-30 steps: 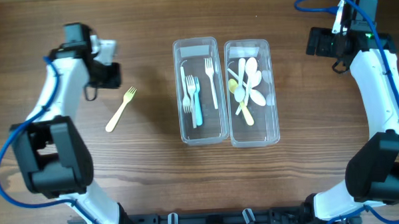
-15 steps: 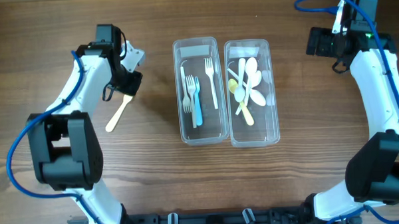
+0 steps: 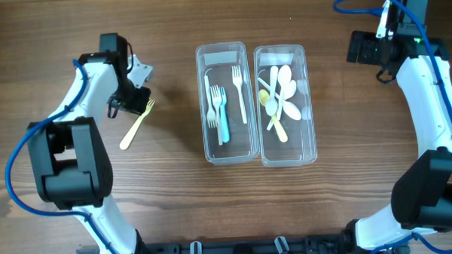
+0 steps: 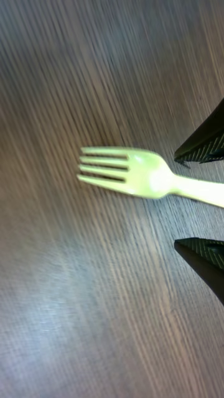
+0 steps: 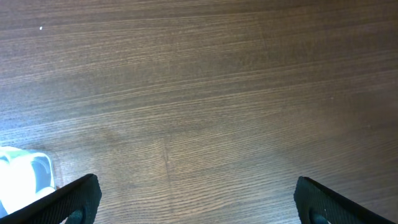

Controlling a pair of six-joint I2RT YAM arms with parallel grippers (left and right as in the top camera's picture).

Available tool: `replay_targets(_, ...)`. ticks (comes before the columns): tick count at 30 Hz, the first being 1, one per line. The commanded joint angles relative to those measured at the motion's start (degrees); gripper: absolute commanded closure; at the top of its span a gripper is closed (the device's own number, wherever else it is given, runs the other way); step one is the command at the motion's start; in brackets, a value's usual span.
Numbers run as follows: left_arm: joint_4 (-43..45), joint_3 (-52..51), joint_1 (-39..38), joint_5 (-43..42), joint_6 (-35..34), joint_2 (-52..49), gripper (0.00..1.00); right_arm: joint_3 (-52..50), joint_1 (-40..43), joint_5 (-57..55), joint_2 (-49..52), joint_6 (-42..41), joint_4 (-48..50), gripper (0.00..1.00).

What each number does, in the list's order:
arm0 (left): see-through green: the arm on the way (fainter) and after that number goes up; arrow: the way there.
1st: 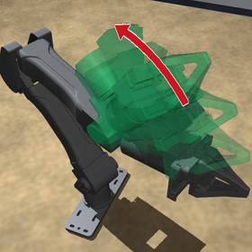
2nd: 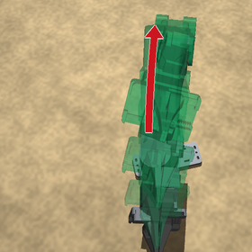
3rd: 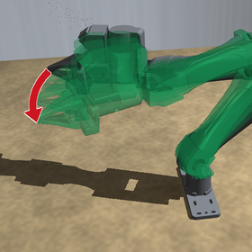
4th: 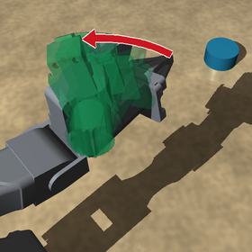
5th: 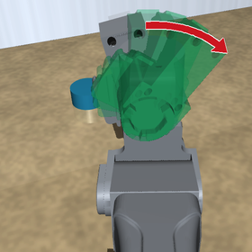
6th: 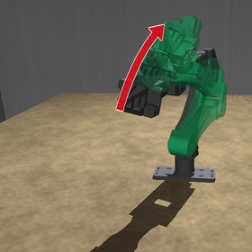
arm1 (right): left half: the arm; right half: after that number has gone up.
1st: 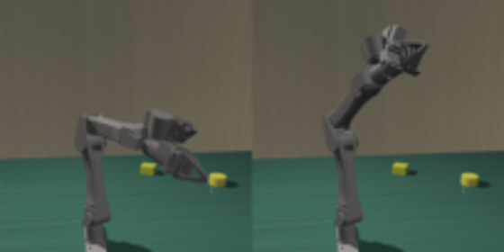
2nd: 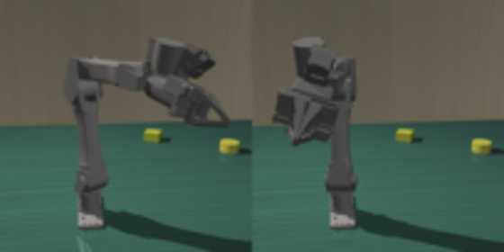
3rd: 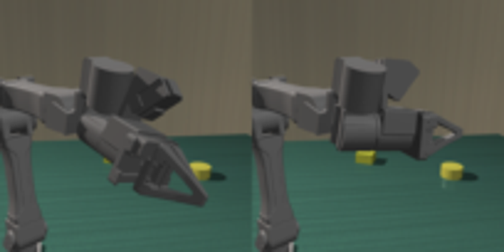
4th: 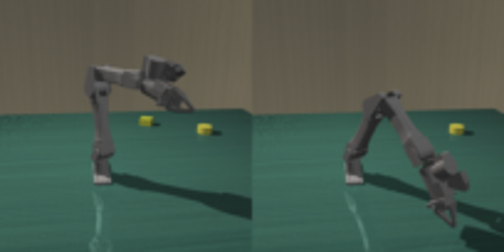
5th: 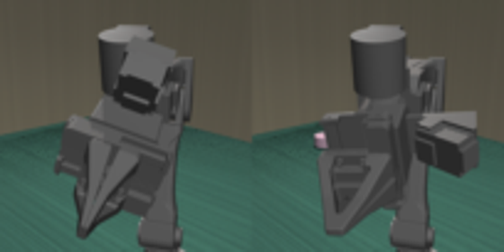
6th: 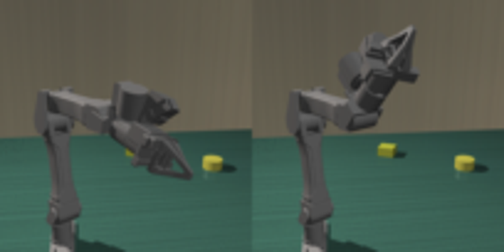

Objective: Pack container

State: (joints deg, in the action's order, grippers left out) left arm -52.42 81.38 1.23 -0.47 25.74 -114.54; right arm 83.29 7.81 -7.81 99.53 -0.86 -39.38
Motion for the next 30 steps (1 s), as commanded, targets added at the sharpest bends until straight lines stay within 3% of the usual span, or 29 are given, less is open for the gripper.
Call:
replay_targets(1,-0.9,0.2,1.3,-4.2,1.1,-2.6,0.58,1.0,-0.2,-0.8,-1.3,-0.7,0.2,0.00)
replay_targets(12,-1.2,-0.5,1.1,-6.1,1.1,-3.7,0.59,1.0,-0.2,-0.8,-1.3,-0.6,0.2,0.00)
replay_targets(22,3.2,-8.7,1.1,-6.2,1.1,-3.7,0.60,1.0,-0.2,-0.8,-1.3,-0.6,0.2,0.00)
replay_targets(23,3.1,-8.8,1.1,-6.2,1.0,-3.7,0.64,1.0,-0.2,-0.8,-1.3,-0.6,0.2,0.00)
replay_targets(26,3.1,-8.8,1.1,-6.1,0.9,-3.7,0.88,1.0,-0.2,-0.8,-1.3,-0.6,0.2,0.00)
replay_targets(30,3.1,-8.8,1.1,-6.1,0.8,-3.7,0.93,1.0,-0.2,-0.8,-1.3,-0.6,0.2,0.00)
